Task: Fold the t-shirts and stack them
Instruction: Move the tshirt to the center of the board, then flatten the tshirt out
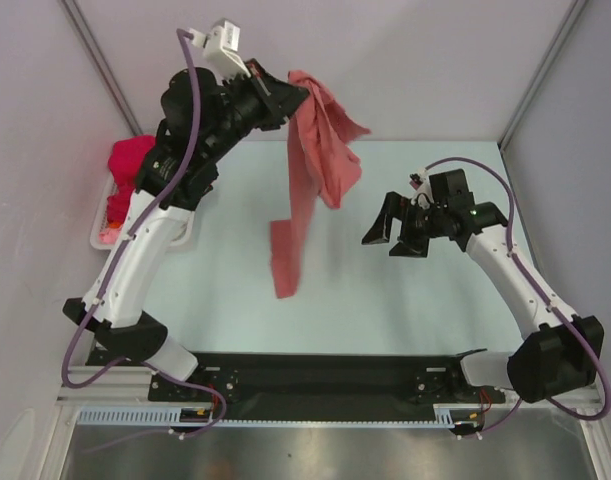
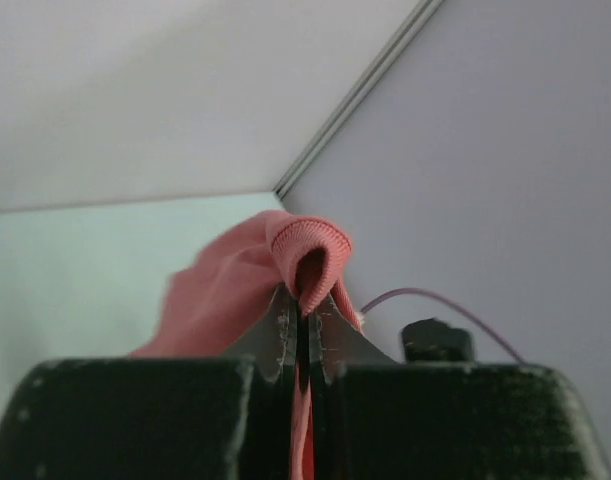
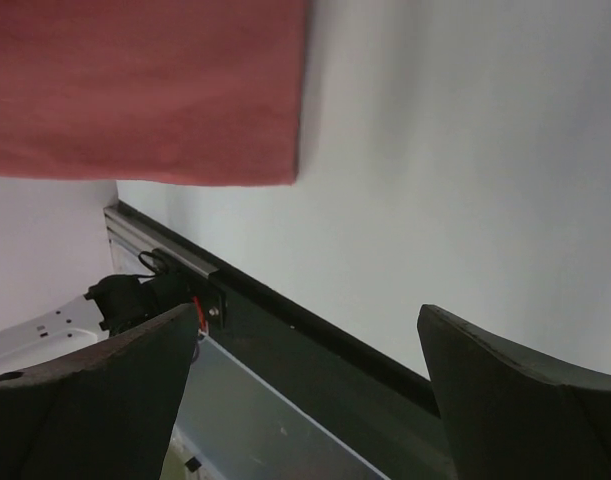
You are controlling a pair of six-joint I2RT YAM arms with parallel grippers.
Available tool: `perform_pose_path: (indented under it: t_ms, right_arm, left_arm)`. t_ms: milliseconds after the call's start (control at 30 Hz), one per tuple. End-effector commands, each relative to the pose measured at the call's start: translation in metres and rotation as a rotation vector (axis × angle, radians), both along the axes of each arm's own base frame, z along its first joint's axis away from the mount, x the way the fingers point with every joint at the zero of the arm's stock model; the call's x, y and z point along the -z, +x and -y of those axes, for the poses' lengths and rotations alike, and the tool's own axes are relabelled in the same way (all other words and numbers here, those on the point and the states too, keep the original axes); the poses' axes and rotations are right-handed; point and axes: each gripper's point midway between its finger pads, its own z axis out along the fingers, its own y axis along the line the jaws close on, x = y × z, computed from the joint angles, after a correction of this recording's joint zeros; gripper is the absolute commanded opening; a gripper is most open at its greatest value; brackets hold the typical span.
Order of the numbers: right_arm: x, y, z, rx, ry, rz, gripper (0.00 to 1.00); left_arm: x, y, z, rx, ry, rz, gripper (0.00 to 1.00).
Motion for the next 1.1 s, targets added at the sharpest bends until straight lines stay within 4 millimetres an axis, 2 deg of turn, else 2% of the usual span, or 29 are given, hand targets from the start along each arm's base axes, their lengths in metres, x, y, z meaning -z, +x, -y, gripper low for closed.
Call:
perform_pose_path:
  t_ms: [0, 67, 100, 133, 300, 400, 467, 567, 600, 667, 700, 733, 767, 833, 867, 933, 1033, 1067]
  right_arm:
    - [-0.008, -0.008, 0.016, 0.009, -0.086, 0.055, 1.00]
    - [-0.012, -0.011, 0.019, 0.004, -0.099, 0.073, 1.00]
    - [-0.015, -0.014, 0.018, -0.012, -0.098, 0.082, 1.00]
    - [-0.017, -0.016, 0.015, -0.051, -0.102, 0.109, 0.98]
    - [-0.033, -0.032, -0.024, -0.231, -0.188, 0.317, 1.00]
    - [-0.034, -0.021, -0.031, -0.214, -0.204, 0.339, 1.00]
    - [-0.036, -0.010, -0.033, -0.190, -0.195, 0.344, 1.00]
    - [-0.034, 0.008, -0.030, -0.161, -0.202, 0.332, 1.00]
    - [-0.032, 0.013, -0.027, -0.163, -0.208, 0.339, 0.99]
    - [-0.027, 0.017, -0.033, -0.221, -0.221, 0.354, 0.93]
    - [-0.025, 0.018, -0.036, -0.280, -0.250, 0.394, 0.93]
    - [-0.031, 0.018, -0.048, -0.323, -0.255, 0.435, 0.92]
    - [-0.021, 0.028, -0.052, -0.336, -0.288, 0.434, 0.93]
    - [-0.022, 0.047, -0.054, -0.344, -0.329, 0.488, 0.95]
    - [-0.015, 0.059, -0.052, -0.325, -0.358, 0.498, 0.95]
    - [-0.014, 0.074, -0.055, -0.327, -0.335, 0.526, 0.95]
    - [-0.007, 0.072, -0.076, -0.406, -0.282, 0.549, 0.94]
    - [-0.005, 0.066, -0.086, -0.431, -0.271, 0.561, 0.95]
  left_arm:
    - [0.030, -0.007, -0.019, -0.056, 0.086, -0.076, 0.00]
    - [0.046, -0.009, -0.022, -0.060, 0.121, -0.111, 0.00]
    - [0.064, -0.008, -0.021, -0.059, 0.144, -0.150, 0.00]
    - [0.072, -0.008, -0.020, -0.054, 0.153, -0.167, 0.00]
    - [0.111, -0.011, 0.002, 0.064, 0.192, -0.245, 0.00]
    - [0.128, -0.017, 0.009, 0.128, 0.232, -0.263, 0.00]
    - [0.140, -0.021, 0.004, 0.133, 0.279, -0.284, 0.00]
    - [0.163, -0.028, -0.004, 0.141, 0.322, -0.342, 0.00]
    - [0.180, -0.032, -0.004, 0.154, 0.342, -0.375, 0.00]
    - [0.190, -0.038, -0.005, 0.177, 0.355, -0.388, 0.00]
    - [0.202, -0.040, -0.005, 0.185, 0.367, -0.413, 0.00]
    - [0.204, -0.042, -0.004, 0.201, 0.366, -0.411, 0.00]
    - [0.206, -0.044, -0.003, 0.210, 0.365, -0.415, 0.00]
    - [0.211, -0.047, -0.002, 0.225, 0.369, -0.427, 0.00]
    - [0.210, -0.047, -0.003, 0.225, 0.368, -0.425, 0.00]
    - [0.207, -0.049, -0.004, 0.231, 0.366, -0.419, 0.00]
    - [0.208, -0.054, -0.002, 0.258, 0.363, -0.420, 0.00]
    - [0.208, -0.054, -0.001, 0.264, 0.361, -0.423, 0.00]
